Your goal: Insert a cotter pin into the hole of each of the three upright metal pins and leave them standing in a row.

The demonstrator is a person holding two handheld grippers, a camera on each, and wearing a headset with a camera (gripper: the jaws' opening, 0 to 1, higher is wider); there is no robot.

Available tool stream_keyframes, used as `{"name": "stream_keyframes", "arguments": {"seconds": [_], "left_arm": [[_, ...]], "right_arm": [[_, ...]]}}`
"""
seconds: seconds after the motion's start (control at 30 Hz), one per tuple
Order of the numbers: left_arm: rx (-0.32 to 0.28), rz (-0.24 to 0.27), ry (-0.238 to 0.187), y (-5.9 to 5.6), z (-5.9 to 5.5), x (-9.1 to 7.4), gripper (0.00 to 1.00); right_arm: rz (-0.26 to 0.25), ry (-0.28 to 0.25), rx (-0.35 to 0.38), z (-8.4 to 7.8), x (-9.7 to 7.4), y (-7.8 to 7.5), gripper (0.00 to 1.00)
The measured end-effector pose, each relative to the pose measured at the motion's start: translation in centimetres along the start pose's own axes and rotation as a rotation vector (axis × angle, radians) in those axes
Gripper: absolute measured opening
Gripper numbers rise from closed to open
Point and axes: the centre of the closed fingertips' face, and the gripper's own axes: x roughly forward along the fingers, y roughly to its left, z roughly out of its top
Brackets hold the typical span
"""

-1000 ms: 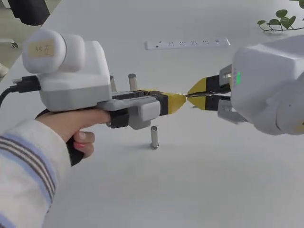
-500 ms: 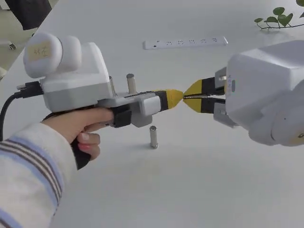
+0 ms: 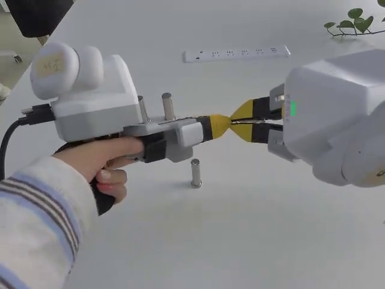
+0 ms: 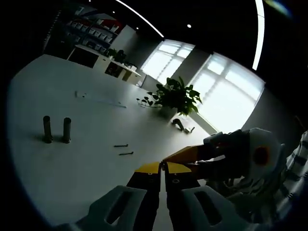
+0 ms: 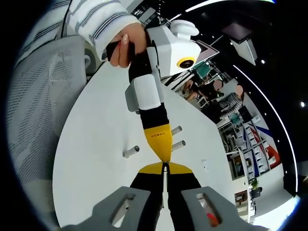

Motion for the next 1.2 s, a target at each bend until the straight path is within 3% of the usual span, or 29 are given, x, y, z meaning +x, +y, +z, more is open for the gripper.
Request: {"name": "stream_keyframes", "arguments": {"seconds": [0.33,0.5,0.97,1.2], "left_arm": [[0.009,0.0,0.0,0.0,0.1,-0.8,0.0],[0.004,0.011,-0.02,0.0,0.4,-1.0,0.0],[0.003,0.029,-0.026,0.5,0.2,-1.8,0.0],[0.022,0.035,-0.027,0.8,0.4,-2.1,0.0]], "right_arm": [[-0.01,-0.023,-0.008,0.8,0.0,0.2,0.0],[-0.022,-0.027,-0.011,1.2,0.1,-0.1,0.0],[0.004,-0.04,0.036,1.8,0.6,0.3,0.0],[0.023,-0.04,0.047,1.9,0.8,0.6,0.09]]}}
